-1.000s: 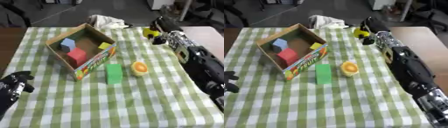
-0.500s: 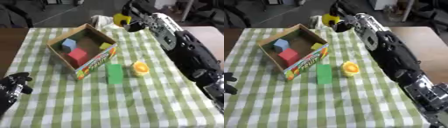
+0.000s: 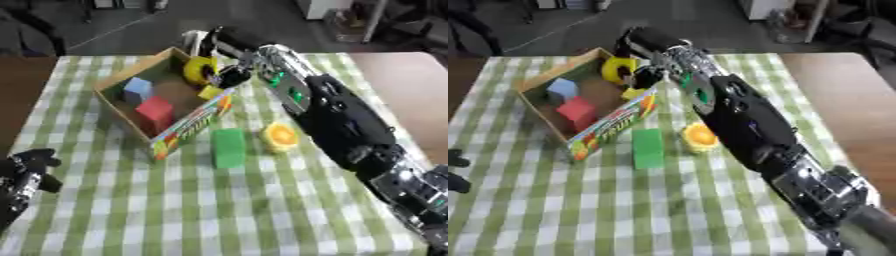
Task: Pick up objects on the table and place them in the box.
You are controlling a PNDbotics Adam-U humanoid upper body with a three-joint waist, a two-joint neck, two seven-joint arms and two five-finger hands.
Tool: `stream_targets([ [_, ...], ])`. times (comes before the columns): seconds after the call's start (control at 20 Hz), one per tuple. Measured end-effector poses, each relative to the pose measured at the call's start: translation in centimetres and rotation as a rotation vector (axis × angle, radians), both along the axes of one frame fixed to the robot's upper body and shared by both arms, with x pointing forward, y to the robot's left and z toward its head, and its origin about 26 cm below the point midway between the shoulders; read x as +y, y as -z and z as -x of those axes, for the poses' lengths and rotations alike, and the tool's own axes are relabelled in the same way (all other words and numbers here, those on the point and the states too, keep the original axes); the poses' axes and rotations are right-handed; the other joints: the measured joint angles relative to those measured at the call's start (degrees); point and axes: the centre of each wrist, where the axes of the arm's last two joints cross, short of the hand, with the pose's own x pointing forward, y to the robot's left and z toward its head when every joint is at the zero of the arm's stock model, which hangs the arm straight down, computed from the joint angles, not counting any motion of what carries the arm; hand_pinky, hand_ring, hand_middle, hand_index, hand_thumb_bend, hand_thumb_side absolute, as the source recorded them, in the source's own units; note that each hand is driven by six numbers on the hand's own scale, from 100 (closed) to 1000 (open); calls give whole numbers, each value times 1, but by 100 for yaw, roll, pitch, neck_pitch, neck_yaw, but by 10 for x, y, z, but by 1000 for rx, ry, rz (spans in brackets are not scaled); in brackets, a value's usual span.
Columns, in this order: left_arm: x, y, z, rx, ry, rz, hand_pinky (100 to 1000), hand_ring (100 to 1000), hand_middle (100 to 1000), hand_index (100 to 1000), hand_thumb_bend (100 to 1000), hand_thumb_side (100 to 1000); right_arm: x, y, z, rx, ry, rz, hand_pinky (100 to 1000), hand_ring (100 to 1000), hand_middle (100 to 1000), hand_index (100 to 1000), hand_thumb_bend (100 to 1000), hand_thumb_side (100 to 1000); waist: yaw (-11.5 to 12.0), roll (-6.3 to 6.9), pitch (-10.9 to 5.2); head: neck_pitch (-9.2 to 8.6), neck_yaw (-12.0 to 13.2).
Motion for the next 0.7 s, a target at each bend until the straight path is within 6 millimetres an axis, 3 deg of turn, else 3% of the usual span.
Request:
stream_targets([
  [0.15, 0, 0, 0, 0, 1, 2, 586, 532, 649, 789, 100, 604, 4, 6, -1, -39, 7, 18, 705, 807, 715, 800, 301, 454, 23, -2, 11, 0, -14],
  [0.25, 0, 0, 0, 1, 2, 2, 586, 532, 649, 789, 100, 605, 5, 10, -1, -57, 9, 19, 710, 821, 757, 835, 301, 504, 23, -10, 11, 0, -16],
  [0.5, -1, 0, 0, 1, 2, 5, 586, 531, 649, 788, 100, 605, 3, 12, 2, -69, 6, -43, 713, 843, 761, 821, 210, 415, -48, -47, 27, 0, 8],
  [0.7, 0, -1, -1, -1, -6, 3, 586, 531, 649, 788, 100, 604, -9, -12, 16, -62, -47, -126, 749, 880, 821, 879, 141, 365, -166, -109, 30, 0, 101],
])
